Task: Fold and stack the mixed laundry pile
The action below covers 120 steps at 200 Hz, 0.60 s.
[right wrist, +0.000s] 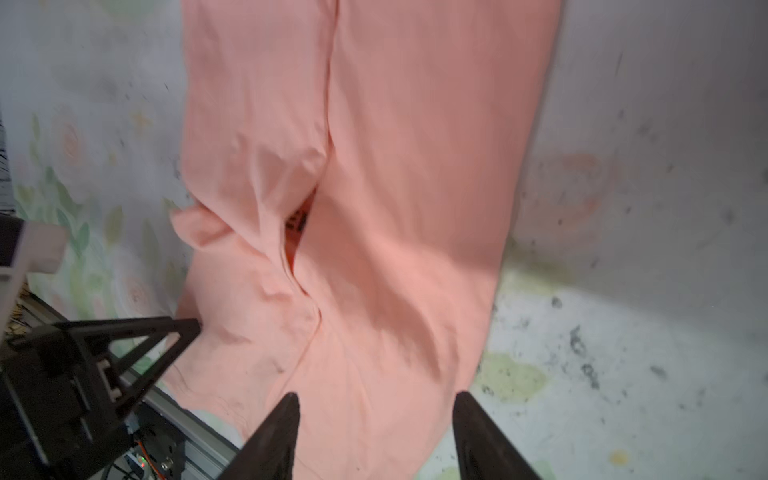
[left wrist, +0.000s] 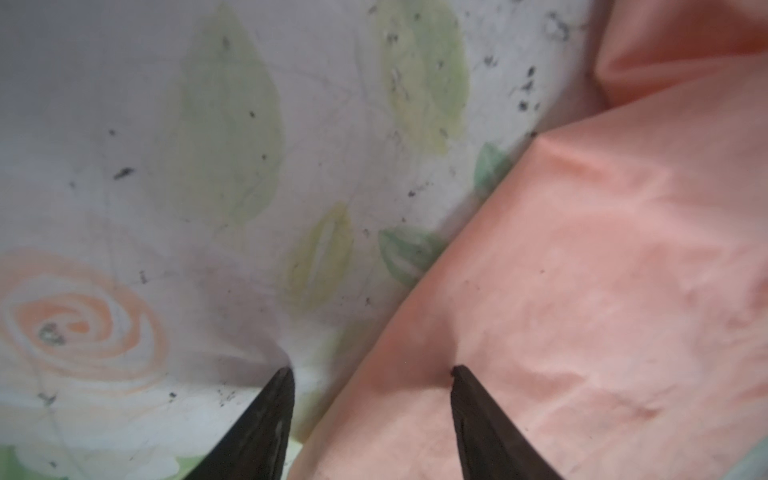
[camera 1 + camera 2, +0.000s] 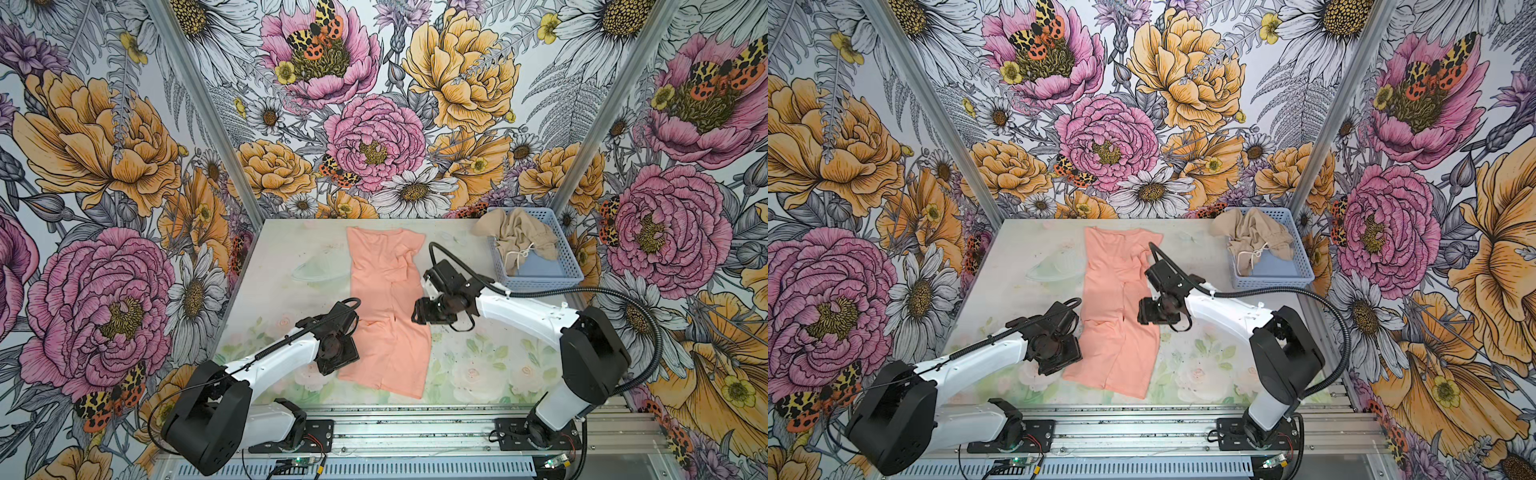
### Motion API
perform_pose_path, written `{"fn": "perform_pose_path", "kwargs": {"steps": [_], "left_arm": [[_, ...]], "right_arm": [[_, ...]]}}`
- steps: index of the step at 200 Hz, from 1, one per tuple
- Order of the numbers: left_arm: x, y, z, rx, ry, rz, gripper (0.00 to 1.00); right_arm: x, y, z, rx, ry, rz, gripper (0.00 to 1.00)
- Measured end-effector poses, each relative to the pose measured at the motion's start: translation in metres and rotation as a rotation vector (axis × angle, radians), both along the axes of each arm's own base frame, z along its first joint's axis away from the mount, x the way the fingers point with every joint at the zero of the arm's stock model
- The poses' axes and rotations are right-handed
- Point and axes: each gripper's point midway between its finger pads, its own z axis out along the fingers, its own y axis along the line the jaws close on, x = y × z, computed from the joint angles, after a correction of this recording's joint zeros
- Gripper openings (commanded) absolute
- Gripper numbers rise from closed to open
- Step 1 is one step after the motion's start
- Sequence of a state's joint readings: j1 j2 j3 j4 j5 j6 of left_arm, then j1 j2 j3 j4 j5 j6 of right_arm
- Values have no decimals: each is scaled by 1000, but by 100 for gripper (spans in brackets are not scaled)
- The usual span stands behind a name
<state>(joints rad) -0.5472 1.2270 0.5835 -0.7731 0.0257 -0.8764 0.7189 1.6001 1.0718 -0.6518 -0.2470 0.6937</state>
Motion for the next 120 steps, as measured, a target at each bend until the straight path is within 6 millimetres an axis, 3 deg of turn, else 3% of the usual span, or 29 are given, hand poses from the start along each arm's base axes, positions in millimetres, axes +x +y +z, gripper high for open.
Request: {"fn": "perform_pose_path", "kwargs": {"steps": [25, 52, 78, 120], "left_arm": [[-11, -2, 0, -10, -21, -21, 59], [-14, -6, -1, -12, -45, -38, 59], [-15, -9, -1, -9, -57, -58, 54], [-18, -12, -1, -36, -90, -61, 44]], "right_arm": [[-58, -3, -20, -8, 67, -6, 59], [-98, 1, -32, -7, 109, -9, 59], [-115, 5, -43, -14, 133, -28, 58], [-118, 10, -44, -4, 135, -86, 52]]}}
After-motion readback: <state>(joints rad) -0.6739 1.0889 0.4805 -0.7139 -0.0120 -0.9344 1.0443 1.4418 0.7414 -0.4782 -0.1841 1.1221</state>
